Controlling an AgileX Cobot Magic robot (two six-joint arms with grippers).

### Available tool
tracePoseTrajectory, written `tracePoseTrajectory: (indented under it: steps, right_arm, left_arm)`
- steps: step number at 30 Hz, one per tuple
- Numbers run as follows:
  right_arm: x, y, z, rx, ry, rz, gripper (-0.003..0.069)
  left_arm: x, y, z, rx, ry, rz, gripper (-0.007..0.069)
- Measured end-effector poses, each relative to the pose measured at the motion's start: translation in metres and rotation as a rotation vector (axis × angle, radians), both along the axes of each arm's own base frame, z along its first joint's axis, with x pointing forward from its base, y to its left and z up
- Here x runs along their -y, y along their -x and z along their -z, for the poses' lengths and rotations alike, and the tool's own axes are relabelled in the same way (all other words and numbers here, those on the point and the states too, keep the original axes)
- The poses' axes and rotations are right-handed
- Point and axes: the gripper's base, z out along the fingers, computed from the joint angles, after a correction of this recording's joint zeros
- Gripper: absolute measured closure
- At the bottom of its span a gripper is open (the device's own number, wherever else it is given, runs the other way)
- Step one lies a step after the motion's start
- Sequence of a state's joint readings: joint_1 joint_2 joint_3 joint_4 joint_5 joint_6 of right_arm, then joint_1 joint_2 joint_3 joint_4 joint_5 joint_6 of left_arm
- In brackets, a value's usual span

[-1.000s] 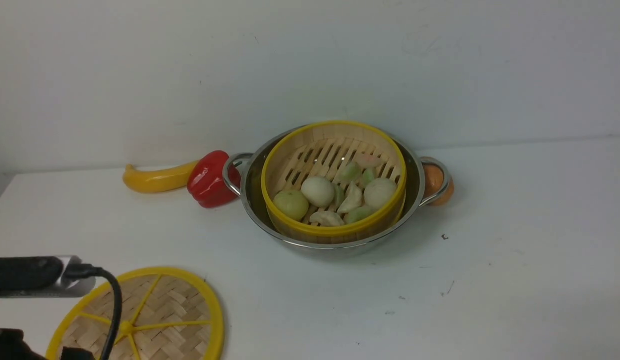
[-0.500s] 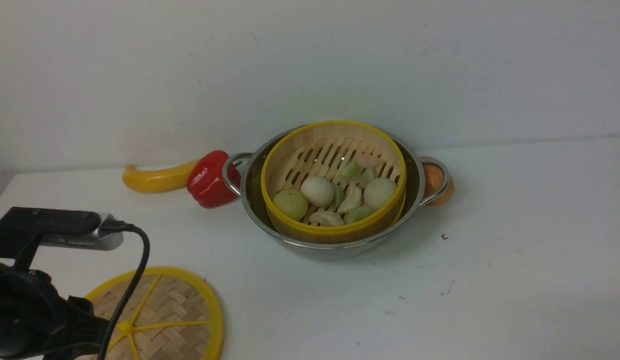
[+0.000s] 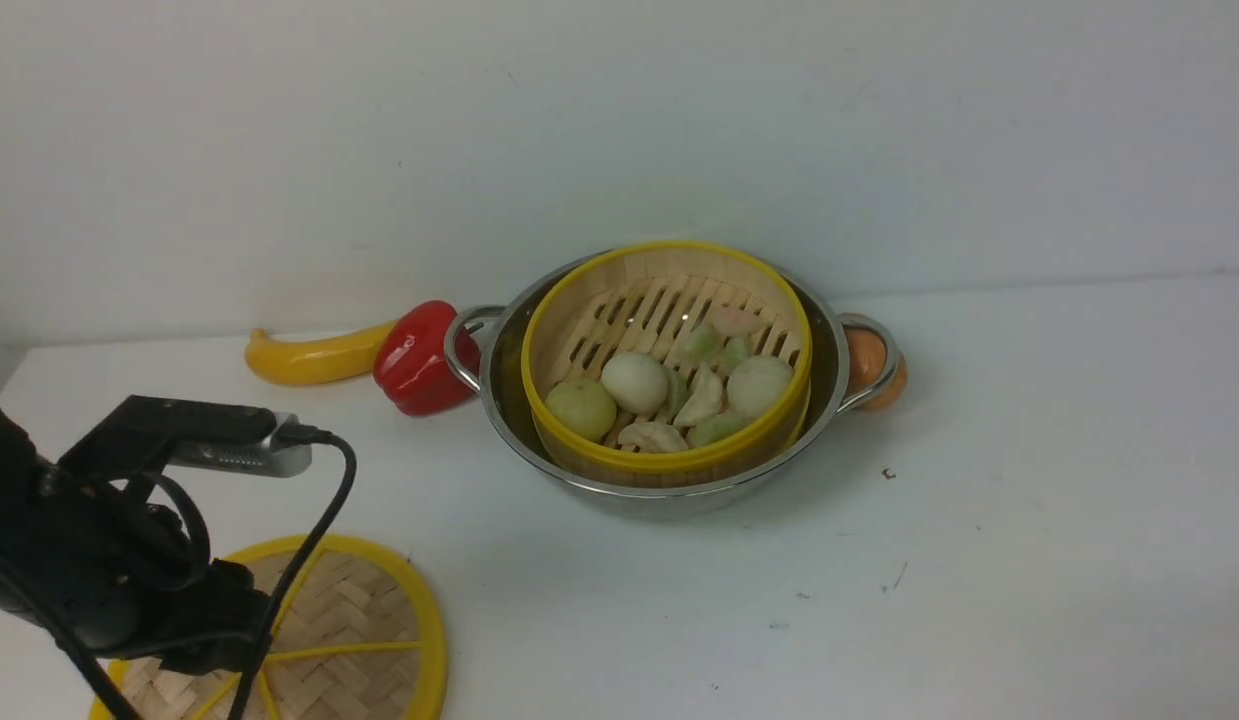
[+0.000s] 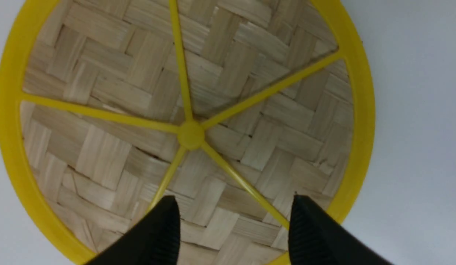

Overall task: Place the steamer in the pot on the white table, and put the lid on the steamer.
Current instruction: 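Grasp the bamboo steamer lid lying on the table by its centre knob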

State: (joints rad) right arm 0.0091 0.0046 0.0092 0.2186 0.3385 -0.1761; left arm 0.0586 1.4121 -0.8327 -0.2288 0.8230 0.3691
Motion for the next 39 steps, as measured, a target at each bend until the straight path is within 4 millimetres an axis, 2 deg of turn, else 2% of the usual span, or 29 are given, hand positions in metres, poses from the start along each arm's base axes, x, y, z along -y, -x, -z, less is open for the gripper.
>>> tracePoseTrajectory:
  steps: [15,39]
  right_arm:
    - [0.000,0.000,0.000,0.000,0.000,0.000,0.0414]
    - [0.000,0.000,0.000,0.000,0.000,0.000,0.0414]
  left_arm:
    - [-0.003,-0.024,0.042,-0.050,-0.014,-0.022,0.0272]
    - [-0.004,-0.026,0.044,-0.043,-0.017,-0.022,0.0272]
